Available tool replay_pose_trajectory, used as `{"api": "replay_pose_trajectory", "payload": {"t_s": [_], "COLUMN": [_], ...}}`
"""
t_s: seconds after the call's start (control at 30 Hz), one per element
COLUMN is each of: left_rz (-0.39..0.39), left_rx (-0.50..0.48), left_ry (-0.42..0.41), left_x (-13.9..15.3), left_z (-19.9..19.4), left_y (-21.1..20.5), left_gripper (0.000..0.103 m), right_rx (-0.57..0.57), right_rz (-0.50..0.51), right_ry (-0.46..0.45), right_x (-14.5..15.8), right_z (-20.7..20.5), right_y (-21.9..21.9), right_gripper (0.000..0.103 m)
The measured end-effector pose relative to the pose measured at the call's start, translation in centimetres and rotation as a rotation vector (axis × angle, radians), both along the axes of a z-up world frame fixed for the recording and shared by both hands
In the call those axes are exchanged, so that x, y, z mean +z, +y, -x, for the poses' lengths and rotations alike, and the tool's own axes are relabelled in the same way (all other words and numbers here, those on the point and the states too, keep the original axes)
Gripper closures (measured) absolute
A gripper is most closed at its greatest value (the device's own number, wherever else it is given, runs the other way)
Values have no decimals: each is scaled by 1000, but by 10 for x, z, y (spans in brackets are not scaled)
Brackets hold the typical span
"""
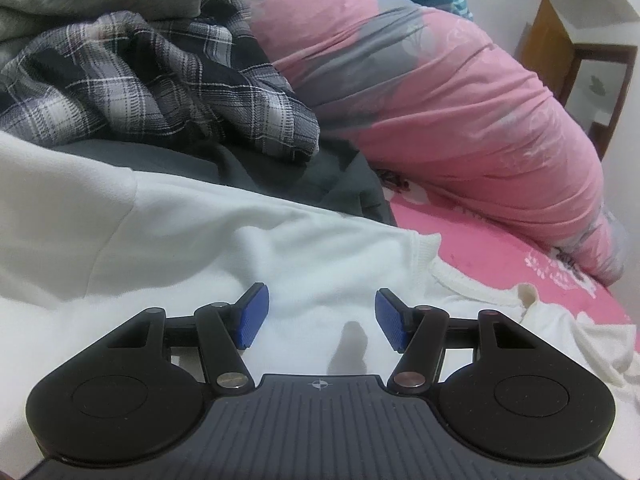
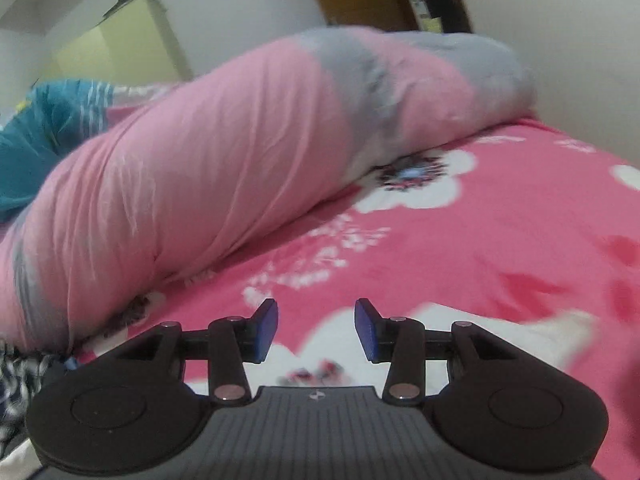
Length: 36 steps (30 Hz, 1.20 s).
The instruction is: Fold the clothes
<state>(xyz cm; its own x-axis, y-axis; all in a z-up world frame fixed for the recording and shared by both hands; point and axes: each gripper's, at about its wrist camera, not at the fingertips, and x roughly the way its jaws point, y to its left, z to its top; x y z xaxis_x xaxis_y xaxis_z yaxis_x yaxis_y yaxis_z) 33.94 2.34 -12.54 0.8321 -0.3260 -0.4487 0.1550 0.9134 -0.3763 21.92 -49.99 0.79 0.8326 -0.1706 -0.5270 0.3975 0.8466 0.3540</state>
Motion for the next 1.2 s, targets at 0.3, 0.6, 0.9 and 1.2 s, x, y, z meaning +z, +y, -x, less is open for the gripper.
{"api": "replay_pose_trajectory", "payload": {"t_s": [0.3,0.6,0.9,1.2], "left_rz": [-51,-77,45,139], "left_rx": [-8,-308,-304,-308], "left_ry": [-68,-63,89,106], "left_x": [29,60,2,-3], "left_z": [25,69,61,55], "left_y": [-13,-115,-120,-111], "left_gripper": [41,40,40,41], "right_rx": [-120,-210,-343,2], "right_rz": [-151,-236,-265,384], "right_ry": [77,51,77,-62], "right_x": [-44,-90,-117,-39], "right_z": [142,93,33,35], "right_y": [-23,-38,-96,30], "right_gripper": [54,53,84,89]}}
